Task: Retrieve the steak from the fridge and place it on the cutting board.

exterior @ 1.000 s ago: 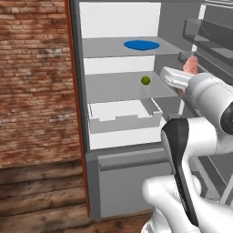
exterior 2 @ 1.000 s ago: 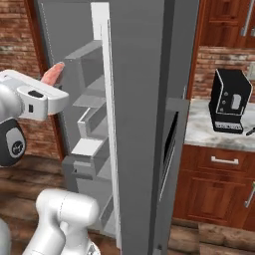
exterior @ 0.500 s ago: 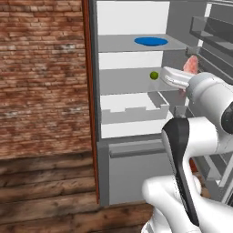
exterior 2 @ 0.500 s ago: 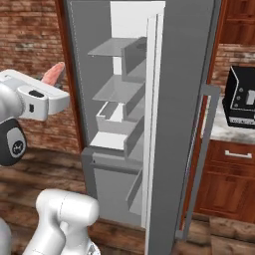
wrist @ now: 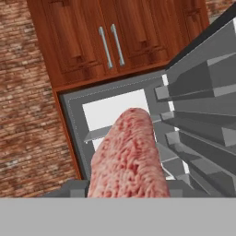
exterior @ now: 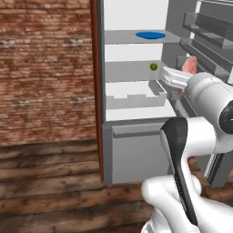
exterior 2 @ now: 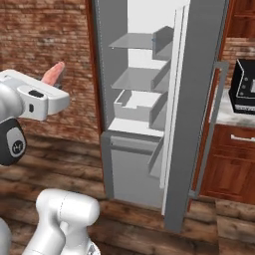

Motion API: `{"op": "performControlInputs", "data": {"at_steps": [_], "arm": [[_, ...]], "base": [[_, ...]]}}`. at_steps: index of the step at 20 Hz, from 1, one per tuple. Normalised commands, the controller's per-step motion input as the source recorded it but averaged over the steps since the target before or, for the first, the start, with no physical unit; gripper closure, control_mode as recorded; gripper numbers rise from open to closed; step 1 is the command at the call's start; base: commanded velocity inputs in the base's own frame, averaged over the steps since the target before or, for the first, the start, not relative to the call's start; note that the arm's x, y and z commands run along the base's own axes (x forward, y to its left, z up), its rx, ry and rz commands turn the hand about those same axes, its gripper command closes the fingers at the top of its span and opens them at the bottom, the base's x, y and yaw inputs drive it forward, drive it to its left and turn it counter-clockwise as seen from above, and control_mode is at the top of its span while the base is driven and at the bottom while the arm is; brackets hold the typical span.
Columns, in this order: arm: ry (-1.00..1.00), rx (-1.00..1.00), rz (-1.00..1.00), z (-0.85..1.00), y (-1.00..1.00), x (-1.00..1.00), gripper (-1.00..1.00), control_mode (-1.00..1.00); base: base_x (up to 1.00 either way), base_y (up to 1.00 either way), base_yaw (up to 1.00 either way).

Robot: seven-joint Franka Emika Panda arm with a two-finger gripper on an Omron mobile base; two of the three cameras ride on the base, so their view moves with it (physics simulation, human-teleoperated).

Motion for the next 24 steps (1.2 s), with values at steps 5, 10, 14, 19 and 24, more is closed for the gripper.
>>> {"op": "performControlInputs", "data": {"at_steps": [5, 10, 14, 19, 24], "arm": [[0.00, 0.00, 0.00, 0.00, 0.00, 0.00, 1.00, 1.00], [0.00, 0.00, 0.00, 0.00, 0.00, 0.00, 1.00, 1.00], [0.00, 0.00, 0.00, 0.00, 0.00, 0.00, 1.00, 1.00], [0.00, 0.00, 0.00, 0.00, 0.00, 0.00, 1.00, 1.00], [0.00, 0.00, 0.00, 0.00, 0.00, 0.00, 1.00, 1.00]], "base": [[-0.94, -0.01, 0.00], [-0.96, -0.08, 0.00], [-0.97, -0.08, 0.00], [-0.78, 0.00, 0.08], [-0.45, 0.00, 0.22]]}}
